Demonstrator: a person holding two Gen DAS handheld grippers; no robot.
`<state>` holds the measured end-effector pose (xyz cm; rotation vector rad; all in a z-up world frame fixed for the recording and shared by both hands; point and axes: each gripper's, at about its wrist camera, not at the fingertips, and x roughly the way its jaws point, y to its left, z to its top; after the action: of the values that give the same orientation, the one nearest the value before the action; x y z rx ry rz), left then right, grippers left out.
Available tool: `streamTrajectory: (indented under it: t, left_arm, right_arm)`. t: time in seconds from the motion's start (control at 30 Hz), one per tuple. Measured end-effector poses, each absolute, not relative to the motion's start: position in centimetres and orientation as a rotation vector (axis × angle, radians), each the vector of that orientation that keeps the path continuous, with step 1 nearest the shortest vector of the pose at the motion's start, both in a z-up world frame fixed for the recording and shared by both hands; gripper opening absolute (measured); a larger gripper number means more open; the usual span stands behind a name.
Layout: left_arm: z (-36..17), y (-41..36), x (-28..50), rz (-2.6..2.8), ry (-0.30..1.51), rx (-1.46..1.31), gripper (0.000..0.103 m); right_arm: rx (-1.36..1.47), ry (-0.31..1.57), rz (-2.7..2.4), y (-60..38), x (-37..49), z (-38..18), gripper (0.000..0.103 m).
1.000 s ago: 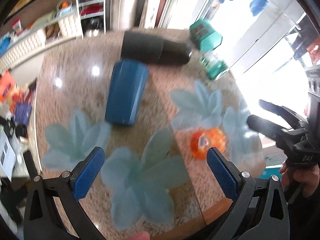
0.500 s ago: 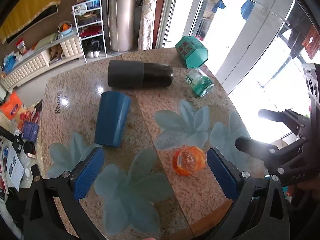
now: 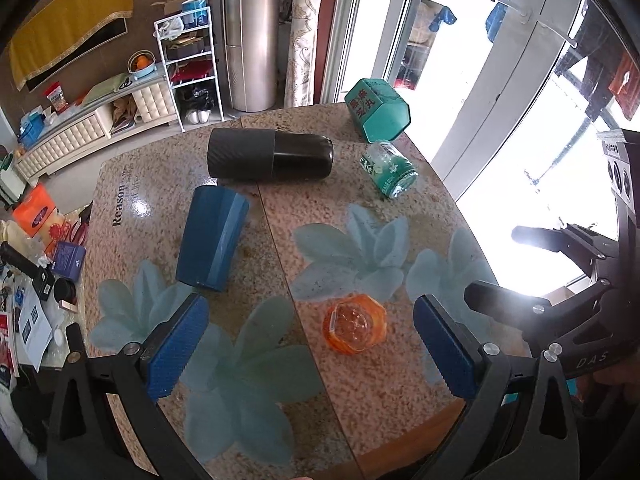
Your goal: Flip cup upright
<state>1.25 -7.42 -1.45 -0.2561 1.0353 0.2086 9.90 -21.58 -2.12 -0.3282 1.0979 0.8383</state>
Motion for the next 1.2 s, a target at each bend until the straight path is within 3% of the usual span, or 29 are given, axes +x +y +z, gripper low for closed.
streamTrajectory:
  t: [1.2]
  left_arm:
    - [-1.8,-7.41,1.86,0.184,1.061,-0.242,0.103]
  right_arm:
    - [-0.296,1.126,0.815,-22.08,10.18,-2.83,0.103]
